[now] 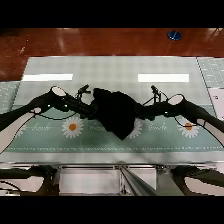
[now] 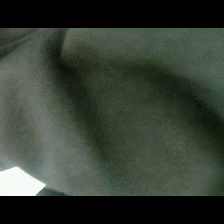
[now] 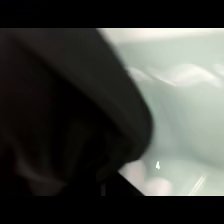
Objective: Fold the shirts.
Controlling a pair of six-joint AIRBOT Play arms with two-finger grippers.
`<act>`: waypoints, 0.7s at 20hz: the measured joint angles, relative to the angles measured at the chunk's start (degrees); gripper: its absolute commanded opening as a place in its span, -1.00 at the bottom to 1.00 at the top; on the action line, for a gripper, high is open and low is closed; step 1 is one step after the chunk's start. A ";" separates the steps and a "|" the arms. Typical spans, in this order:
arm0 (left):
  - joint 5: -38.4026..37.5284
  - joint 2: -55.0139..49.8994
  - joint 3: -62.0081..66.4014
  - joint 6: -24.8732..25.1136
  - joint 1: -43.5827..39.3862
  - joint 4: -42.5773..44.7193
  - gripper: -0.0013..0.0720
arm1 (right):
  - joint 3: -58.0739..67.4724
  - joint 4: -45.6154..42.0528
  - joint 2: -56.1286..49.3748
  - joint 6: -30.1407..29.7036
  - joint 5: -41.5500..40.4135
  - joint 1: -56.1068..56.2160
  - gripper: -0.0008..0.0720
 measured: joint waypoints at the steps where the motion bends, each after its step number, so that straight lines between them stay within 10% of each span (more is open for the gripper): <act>1: -0.63 0.07 1.62 0.02 1.25 0.09 -0.90 | 2.84 -1.31 -0.17 -0.26 2.16 -0.46 -0.92; 14: -10.58 17.75 49.57 -5.97 28.87 -5.84 -0.90 | 62.79 -24.92 19.63 7.32 25.83 -12.11 -0.92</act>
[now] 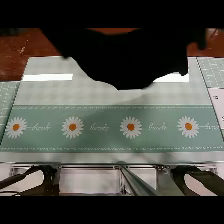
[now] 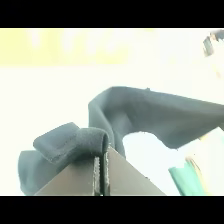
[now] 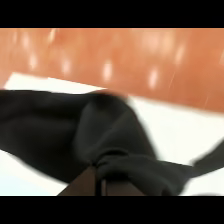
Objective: Fold the shirts.
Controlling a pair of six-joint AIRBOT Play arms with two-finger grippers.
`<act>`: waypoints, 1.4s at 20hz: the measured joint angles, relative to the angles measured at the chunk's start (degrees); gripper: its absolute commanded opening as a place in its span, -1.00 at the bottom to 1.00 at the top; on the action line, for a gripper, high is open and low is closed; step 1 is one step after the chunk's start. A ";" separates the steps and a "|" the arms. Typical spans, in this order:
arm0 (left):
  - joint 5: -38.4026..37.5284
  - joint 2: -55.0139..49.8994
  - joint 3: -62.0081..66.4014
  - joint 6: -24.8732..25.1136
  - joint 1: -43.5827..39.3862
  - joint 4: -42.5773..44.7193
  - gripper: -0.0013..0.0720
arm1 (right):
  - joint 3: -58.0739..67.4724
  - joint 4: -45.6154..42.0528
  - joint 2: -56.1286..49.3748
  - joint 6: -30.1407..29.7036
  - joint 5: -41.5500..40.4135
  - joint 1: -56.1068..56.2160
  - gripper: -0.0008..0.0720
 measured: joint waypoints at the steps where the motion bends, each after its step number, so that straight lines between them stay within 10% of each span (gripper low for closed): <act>1: 0.26 2.73 2.43 -0.28 1.62 0.70 -0.90 | 1.49 -1.05 2.51 -0.02 0.79 -0.07 -0.92; 8: 0.11 22.67 8.09 -2.36 6.67 19.58 -0.90 | 4.68 -13.09 17.79 2.95 8.28 -0.28 -0.92; 14: -1.33 30.88 1.92 -6.97 -5.73 43.25 -0.90 | -11.67 -19.56 24.06 5.68 17.84 -0.31 -0.92; 21: 5.07 27.02 -27.91 -8.33 -12.61 50.45 -0.90 | -45.42 -18.47 18.10 7.50 0.07 -0.31 -0.92; 28: 20.76 1.18 -30.01 -9.84 -13.35 48.54 -0.90 | -41.72 -14.34 -9.75 6.62 -15.56 -2.08 -0.92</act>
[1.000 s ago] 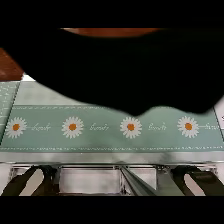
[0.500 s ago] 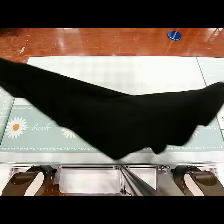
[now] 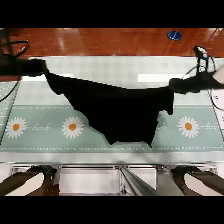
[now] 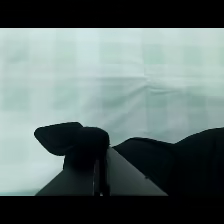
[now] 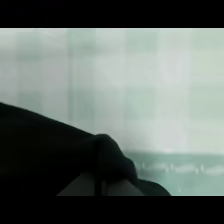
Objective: Fold the shirts.
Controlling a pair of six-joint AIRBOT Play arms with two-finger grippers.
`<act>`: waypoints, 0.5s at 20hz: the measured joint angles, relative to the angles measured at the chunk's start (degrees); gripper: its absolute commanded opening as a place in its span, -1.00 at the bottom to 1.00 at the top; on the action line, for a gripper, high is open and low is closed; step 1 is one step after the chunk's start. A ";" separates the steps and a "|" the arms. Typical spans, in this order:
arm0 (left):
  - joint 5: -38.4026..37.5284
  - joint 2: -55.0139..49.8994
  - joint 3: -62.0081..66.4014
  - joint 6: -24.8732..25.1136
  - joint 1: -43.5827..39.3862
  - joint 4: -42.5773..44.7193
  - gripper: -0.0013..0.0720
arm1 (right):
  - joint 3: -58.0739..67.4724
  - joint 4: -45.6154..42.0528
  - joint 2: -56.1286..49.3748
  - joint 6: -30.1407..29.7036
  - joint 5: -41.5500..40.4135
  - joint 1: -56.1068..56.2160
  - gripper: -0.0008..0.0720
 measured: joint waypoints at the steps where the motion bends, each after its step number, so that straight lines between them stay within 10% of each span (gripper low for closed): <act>1: 0.28 -3.80 1.77 -0.20 -0.02 -1.33 -0.90 | 2.54 0.92 -3.74 0.00 -0.90 -0.90 -0.92; 2: 0.24 -7.78 3.67 -0.22 -0.07 -2.80 -0.87 | 5.16 2.16 -7.30 0.07 -1.44 -2.01 -0.91; 3: -0.09 -11.06 5.49 -0.35 -0.07 -4.37 -0.35 | 7.67 3.93 -10.40 0.20 -1.90 -3.26 -0.61; 4: -0.13 -14.21 7.28 -0.37 -0.07 -6.36 0.40 | 9.68 5.62 -12.85 0.22 -2.19 -4.44 0.10; 10: -10.38 -23.41 17.51 -0.63 2.95 -9.09 0.42 | 19.30 12.41 -18.53 -3.26 3.56 -14.27 0.16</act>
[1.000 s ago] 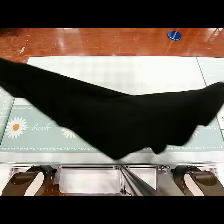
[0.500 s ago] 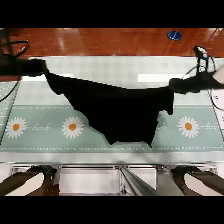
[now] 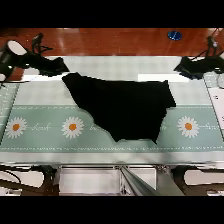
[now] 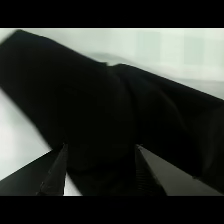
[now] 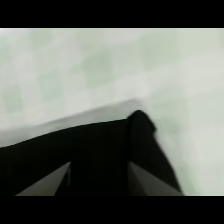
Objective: Fold the shirts.
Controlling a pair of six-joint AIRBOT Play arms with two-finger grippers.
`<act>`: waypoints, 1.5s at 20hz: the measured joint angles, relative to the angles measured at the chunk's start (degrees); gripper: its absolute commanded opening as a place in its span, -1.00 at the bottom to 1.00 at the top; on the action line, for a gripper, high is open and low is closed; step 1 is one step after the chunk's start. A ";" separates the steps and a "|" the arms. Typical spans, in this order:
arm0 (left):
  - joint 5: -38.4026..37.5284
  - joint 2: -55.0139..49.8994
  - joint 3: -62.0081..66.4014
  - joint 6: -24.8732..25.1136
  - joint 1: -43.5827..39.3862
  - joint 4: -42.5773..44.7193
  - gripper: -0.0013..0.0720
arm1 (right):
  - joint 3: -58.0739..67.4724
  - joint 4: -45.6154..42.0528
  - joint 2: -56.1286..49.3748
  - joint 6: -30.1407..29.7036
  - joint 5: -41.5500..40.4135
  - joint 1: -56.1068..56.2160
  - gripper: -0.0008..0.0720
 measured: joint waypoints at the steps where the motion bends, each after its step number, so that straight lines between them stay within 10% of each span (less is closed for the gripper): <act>1: -2.29 -0.02 0.90 -0.61 1.53 0.50 0.42 | 0.74 -0.13 0.57 -1.18 2.40 -2.47 0.16; 14: -14.03 8.74 -34.18 4.26 -5.51 -13.46 0.42 | -40.85 3.23 19.80 -10.82 6.84 -12.57 0.14; 28: 1.79 6.58 -38.60 -4.70 -23.82 -19.76 0.41 | -46.42 10.64 21.16 -15.85 3.15 -12.72 0.14; 30: 2.49 5.22 -38.47 -5.07 -24.63 -20.44 -0.35 | -46.42 11.74 21.16 -16.13 2.91 -12.72 0.14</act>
